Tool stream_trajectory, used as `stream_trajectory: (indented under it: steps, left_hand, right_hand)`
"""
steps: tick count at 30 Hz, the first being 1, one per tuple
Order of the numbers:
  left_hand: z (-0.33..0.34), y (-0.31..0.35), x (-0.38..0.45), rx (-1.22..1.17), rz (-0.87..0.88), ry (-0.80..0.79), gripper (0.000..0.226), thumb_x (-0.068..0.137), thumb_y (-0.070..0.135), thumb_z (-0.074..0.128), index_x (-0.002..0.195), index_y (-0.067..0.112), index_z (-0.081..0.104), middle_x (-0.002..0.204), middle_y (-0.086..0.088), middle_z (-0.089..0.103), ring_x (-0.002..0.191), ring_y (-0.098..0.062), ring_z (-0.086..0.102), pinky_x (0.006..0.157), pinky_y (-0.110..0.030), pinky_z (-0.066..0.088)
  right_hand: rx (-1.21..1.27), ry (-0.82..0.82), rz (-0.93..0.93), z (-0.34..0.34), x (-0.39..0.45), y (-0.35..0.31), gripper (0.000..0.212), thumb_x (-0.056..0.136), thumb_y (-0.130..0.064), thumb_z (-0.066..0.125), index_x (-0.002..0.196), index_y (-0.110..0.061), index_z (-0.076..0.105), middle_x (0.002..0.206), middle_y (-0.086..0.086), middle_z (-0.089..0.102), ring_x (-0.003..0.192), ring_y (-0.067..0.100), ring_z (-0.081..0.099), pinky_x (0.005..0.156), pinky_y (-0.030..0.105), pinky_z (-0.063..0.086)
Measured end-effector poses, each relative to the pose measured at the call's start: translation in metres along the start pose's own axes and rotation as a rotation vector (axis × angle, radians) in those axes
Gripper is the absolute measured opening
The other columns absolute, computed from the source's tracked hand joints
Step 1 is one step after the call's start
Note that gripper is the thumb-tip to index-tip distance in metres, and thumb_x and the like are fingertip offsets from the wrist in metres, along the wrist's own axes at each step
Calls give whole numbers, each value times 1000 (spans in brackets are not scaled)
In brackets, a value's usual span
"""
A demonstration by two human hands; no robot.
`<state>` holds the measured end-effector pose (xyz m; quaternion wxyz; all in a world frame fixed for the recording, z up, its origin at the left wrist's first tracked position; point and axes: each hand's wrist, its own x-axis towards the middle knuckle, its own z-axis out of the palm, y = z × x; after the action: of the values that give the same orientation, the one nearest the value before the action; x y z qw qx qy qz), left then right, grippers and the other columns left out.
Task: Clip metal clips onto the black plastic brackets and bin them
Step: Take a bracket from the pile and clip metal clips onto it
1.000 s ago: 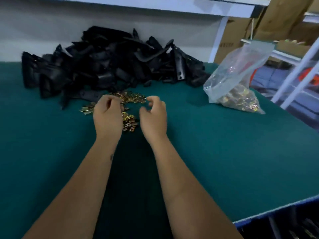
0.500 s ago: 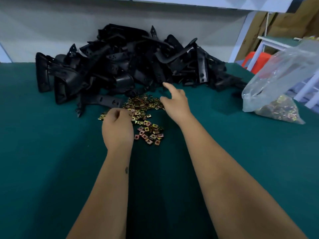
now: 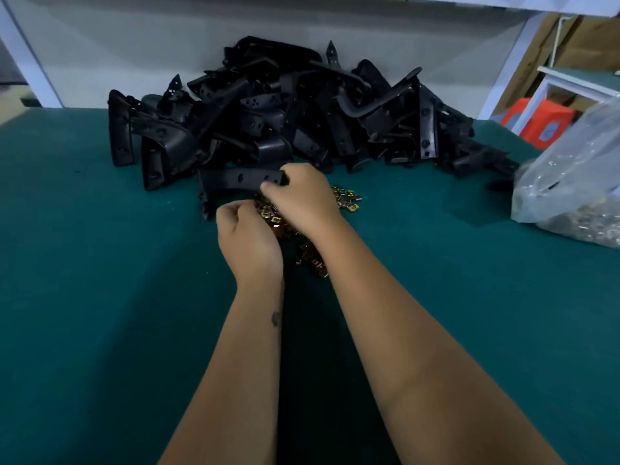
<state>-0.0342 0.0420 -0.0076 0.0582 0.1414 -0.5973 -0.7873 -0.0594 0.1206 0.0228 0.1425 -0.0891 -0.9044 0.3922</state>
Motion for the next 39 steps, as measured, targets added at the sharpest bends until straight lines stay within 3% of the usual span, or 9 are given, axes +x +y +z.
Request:
stream_trajectory:
  steps: [4,10,16,20,23,28,34,36,39]
  left_hand:
    - [0,2,-3,-21,-17,-27,17,96,20,43,89,26,57,89,6,60,79,-12,57,83,-38,52]
    - [-3,5,-18,-26,27,-144,19,96,18,45,80,21,54,84,7,56,82,-12,57,89,-44,55]
    - [-16,11,-12,-161,-60,-176,11,103,31,44,97,24,52,107,-1,63,91,-19,70,75,-36,61]
    - [-21,15,-10,-321,-268,-465,48,102,55,33,122,16,55,90,-6,73,67,-23,69,60,-34,58]
    - [-24,17,-11,-361,-422,-738,73,97,68,23,114,7,60,76,-10,67,58,-22,67,55,-29,57]
    - [-19,17,-13,-160,-477,-901,64,92,65,37,102,9,66,66,-12,67,51,-21,66,44,-25,55]
    - [-22,15,-16,-133,-348,-1017,23,82,16,66,102,4,65,80,-13,73,64,-20,72,48,-17,54]
    - [-21,14,-15,-244,-318,-923,26,82,13,64,107,7,62,91,-11,74,75,-20,73,53,-18,55]
    - [-21,10,-7,-351,-277,-696,16,92,6,58,105,15,59,100,-5,72,80,-15,72,60,-23,56]
  right_hand:
    - [379,256,117,-20,-26,6,37,93,-29,60,85,7,62,77,20,67,63,20,56,59,30,37]
    - [760,421,228,-28,-73,35,17,96,-22,61,82,-19,71,75,-3,68,60,2,54,55,13,42]
    - [1064,570,317,-55,-79,54,17,97,-24,62,81,-19,68,63,-3,59,55,8,50,51,18,37]
    - [1190,514,309,-54,-75,58,18,97,-25,62,81,-17,65,62,-3,51,54,9,46,50,20,34]
    - [1247,488,323,-53,-70,57,23,97,-27,62,76,-17,59,59,-5,47,52,8,43,49,20,34]
    - [1353,500,365,-53,-69,57,25,94,-29,67,75,-17,55,57,-6,43,51,8,39,48,20,33]
    - [1164,441,415,-52,-67,55,21,102,-31,52,89,-17,61,68,-3,58,52,8,49,51,20,38]
    - [853,393,366,-47,-71,54,18,102,-30,48,94,-23,61,76,-7,63,60,6,54,56,21,40]
    - [194,220,255,-40,-80,53,18,91,-30,49,79,-27,61,67,-12,62,61,1,55,54,24,39]
